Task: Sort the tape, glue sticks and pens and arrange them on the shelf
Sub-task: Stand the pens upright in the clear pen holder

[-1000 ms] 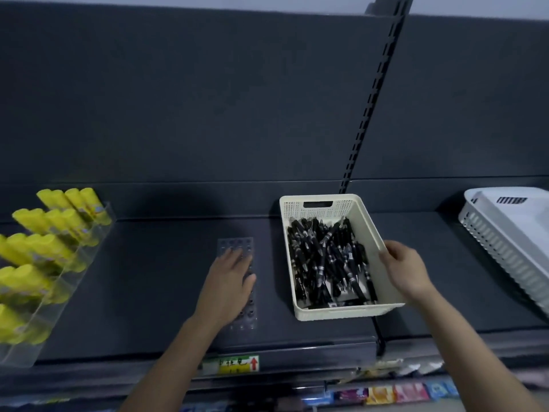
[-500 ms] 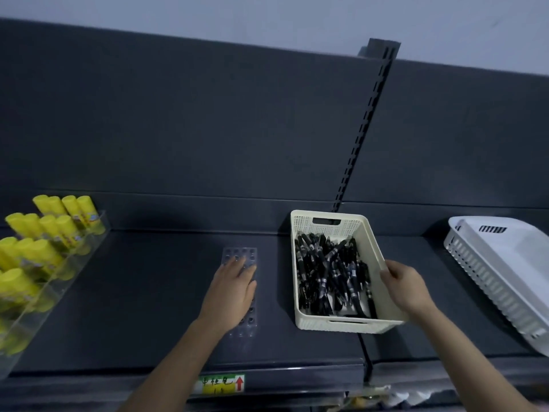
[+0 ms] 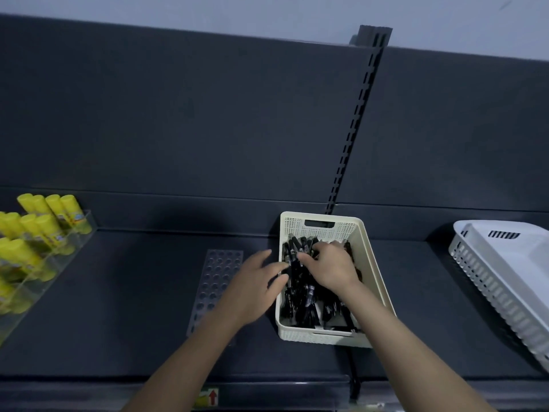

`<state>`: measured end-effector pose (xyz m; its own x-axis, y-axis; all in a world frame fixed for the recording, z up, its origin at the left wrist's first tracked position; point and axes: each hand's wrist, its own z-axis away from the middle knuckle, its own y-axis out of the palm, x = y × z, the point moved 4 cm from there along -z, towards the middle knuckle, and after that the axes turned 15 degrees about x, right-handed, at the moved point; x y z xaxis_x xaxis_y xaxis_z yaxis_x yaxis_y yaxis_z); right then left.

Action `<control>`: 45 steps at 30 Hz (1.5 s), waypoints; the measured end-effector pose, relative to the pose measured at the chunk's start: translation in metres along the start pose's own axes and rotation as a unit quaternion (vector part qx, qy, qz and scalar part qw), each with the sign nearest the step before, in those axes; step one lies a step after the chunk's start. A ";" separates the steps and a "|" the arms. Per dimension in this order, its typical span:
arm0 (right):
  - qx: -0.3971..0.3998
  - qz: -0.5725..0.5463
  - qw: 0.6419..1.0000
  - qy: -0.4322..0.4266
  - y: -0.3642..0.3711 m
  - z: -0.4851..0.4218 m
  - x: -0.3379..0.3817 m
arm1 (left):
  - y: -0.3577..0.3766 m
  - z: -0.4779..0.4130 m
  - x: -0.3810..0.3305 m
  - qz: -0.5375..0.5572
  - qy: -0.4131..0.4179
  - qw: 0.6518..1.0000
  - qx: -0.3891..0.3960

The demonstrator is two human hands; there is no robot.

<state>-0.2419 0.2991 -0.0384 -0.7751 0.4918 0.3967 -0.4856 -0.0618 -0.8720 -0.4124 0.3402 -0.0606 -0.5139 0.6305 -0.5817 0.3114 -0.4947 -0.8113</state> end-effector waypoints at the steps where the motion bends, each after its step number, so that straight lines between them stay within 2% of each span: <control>1: 0.005 0.014 1.000 0.001 0.002 -0.002 0.003 | 0.002 -0.001 -0.001 -0.009 0.004 1.000 -0.003; 7: 0.013 -0.010 1.000 0.004 0.005 -0.006 -0.002 | 0.004 0.004 -0.005 -0.074 0.039 0.996 -0.015; 12: 0.009 -0.035 0.999 0.036 0.009 -0.006 -0.003 | -0.004 0.006 -0.014 -0.061 0.076 0.995 -0.030; 17: -0.011 -0.004 0.997 0.075 0.013 -0.003 0.008 | -0.013 0.006 -0.004 0.003 0.066 0.998 0.016; 19: -0.025 -0.054 0.995 0.080 0.013 0.002 0.005 | -0.020 0.008 0.002 0.012 0.064 0.998 0.017; 22: -0.087 -0.167 0.980 0.068 -0.002 0.012 0.006 | -0.031 0.009 0.009 0.034 0.059 0.998 0.005; 24: -0.133 -0.262 0.955 0.032 -0.013 0.020 0.018 | -0.038 0.009 0.012 0.064 0.055 0.996 -0.003; 26: -0.146 -0.357 0.922 -0.037 -0.018 0.031 0.041 | -0.044 0.008 0.011 0.139 0.053 0.989 -0.013; 29: -0.086 -0.370 0.912 -0.155 -0.009 0.047 0.081 | -0.055 0.008 0.006 0.320 0.041 0.946 -0.041; 31: -0.043 -0.356 0.912 -0.201 0.002 0.049 0.101 | -0.060 0.008 0.011 0.468 -0.001 0.882 -0.045; 33: -0.020 -0.330 0.921 -0.208 0.011 0.048 0.114 | -0.066 0.011 0.020 0.566 -0.037 0.822 -0.049; 35: -0.012 -0.317 0.929 -0.192 0.019 0.046 0.121 | -0.074 0.015 0.033 0.593 -0.048 0.802 -0.058; 38: -0.049 -0.343 0.927 -0.145 0.027 0.041 0.124 | -0.083 0.021 0.054 0.615 -0.068 0.782 -0.074; 43: -0.070 -0.380 0.915 -0.117 0.022 0.031 0.124 | -0.090 0.023 0.083 0.699 -0.092 0.699 -0.121; 45: -0.078 -0.415 0.901 -0.104 0.020 0.026 0.122 | -0.092 0.023 0.093 0.702 -0.091 0.693 -0.133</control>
<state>-0.3572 0.3349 -0.0001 -0.2383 0.1379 0.9614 -0.8828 0.3818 -0.2736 -0.5074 0.4304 -0.0390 0.3607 -0.4593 -0.8117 0.7309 -0.4014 0.5520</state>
